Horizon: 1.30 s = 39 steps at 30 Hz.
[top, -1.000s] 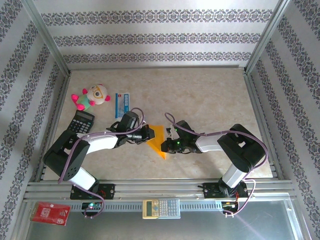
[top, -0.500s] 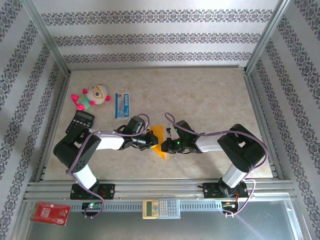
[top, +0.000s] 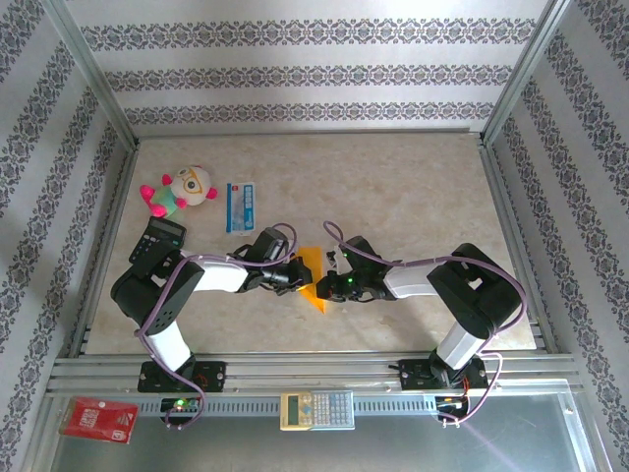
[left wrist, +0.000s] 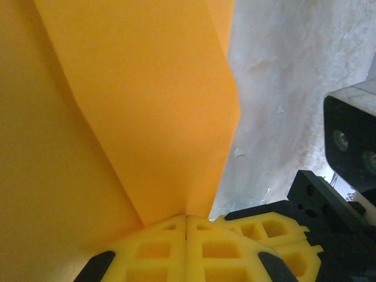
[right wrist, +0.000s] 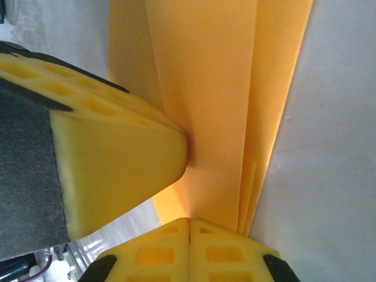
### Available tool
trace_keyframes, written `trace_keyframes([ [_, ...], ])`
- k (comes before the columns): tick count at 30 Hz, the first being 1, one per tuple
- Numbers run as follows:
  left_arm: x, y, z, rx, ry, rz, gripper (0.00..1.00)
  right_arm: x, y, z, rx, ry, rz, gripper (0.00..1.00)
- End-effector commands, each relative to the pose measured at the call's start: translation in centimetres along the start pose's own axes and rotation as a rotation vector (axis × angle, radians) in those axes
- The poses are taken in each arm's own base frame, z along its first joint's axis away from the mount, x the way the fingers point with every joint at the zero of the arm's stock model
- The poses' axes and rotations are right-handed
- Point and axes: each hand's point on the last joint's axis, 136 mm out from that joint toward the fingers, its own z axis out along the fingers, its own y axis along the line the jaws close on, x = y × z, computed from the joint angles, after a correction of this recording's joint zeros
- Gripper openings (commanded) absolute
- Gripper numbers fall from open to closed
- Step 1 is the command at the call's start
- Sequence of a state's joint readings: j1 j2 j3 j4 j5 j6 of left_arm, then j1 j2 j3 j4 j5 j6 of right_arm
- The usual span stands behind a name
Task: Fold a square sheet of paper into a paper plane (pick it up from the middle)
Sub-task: Fourth fold the wing at the center of the table.
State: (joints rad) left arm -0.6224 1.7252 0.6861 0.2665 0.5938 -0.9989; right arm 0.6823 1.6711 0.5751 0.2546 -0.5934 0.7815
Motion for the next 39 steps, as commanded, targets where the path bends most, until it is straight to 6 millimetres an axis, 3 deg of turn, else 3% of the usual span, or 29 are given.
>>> trace_keyframes([
  [1,-0.2,0.9,0.2,-0.047,0.006,0.022,0.00,4.5,-7.5,0.1,0.267,0.114,0.121,0.00],
  [20,-2.5,2.6,-0.2,-0.094,0.004,0.028,0.01,5.4,-8.5,-0.4,0.332,0.160,0.114,0.00],
  [39,-7.6,4.0,-0.7,-0.101,-0.051,0.010,0.05,5.7,-8.6,-0.3,0.340,0.181,0.100,0.00],
])
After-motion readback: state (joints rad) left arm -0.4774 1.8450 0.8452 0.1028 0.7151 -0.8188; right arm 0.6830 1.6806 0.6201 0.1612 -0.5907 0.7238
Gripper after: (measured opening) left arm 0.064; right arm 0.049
